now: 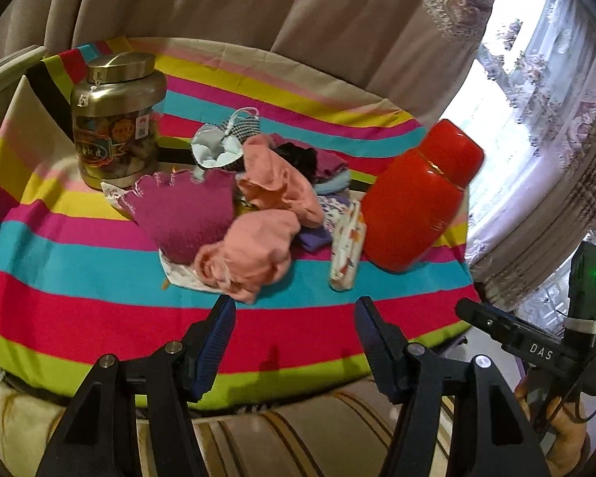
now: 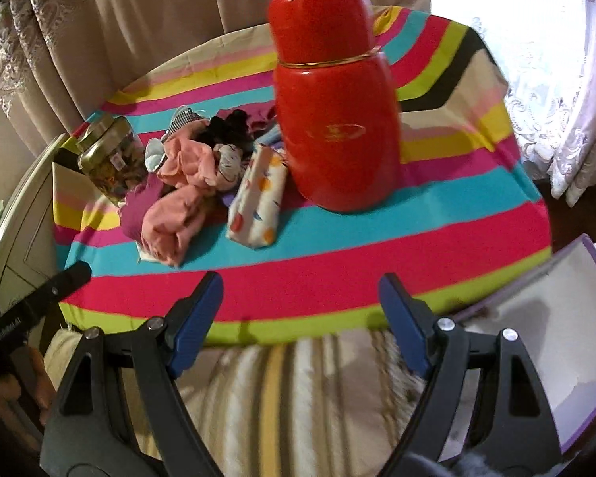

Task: Organize soft objects
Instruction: 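Grasp the pink towel with the left tool while the right tool grasps the floral cloth, then carry both held items into the white box and open both tools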

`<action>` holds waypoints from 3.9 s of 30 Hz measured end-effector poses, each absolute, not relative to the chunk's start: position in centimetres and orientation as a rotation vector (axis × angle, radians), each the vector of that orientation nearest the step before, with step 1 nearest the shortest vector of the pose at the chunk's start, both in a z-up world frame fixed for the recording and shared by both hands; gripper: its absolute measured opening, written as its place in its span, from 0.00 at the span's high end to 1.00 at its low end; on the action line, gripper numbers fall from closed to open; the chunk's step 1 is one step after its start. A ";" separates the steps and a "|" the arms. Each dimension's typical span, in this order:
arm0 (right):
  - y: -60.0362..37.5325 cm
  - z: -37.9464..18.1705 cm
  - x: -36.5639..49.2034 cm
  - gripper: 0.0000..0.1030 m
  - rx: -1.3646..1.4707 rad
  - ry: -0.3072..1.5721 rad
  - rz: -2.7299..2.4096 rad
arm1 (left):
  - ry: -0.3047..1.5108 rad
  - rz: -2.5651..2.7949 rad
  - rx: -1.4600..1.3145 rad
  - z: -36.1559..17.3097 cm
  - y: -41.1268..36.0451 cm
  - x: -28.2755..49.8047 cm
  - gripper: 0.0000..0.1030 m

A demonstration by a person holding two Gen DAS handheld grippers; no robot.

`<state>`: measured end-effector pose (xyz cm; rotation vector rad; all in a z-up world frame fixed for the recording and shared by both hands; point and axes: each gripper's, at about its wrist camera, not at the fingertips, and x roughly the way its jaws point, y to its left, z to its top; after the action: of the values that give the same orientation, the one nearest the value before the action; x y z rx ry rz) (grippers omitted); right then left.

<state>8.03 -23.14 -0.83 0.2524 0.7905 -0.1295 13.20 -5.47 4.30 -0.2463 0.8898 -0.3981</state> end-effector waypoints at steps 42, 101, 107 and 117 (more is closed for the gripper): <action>-20.0 -8.3 24.9 0.49 0.211 0.903 -0.248 | 0.991 -0.477 -0.294 -3.4 -6.1 22.9 0.79; -30.0 -1.6 2.5 0.67 0.229 0.737 -0.360 | 0.833 -0.716 -0.263 5.2 -15.4 8.4 0.81; -33.2 -1.8 -0.3 0.66 0.237 0.747 -0.436 | 0.858 -0.769 -0.260 5.3 -17.7 7.3 0.81; -37.9 -1.7 -4.2 0.65 0.251 0.749 -0.559 | 0.886 -0.872 -0.223 5.7 -22.3 5.3 0.81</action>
<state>-4.15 -37.86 -1.68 0.2512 0.7490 -0.5592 5.33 -22.32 5.70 -0.2234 0.8861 -0.8717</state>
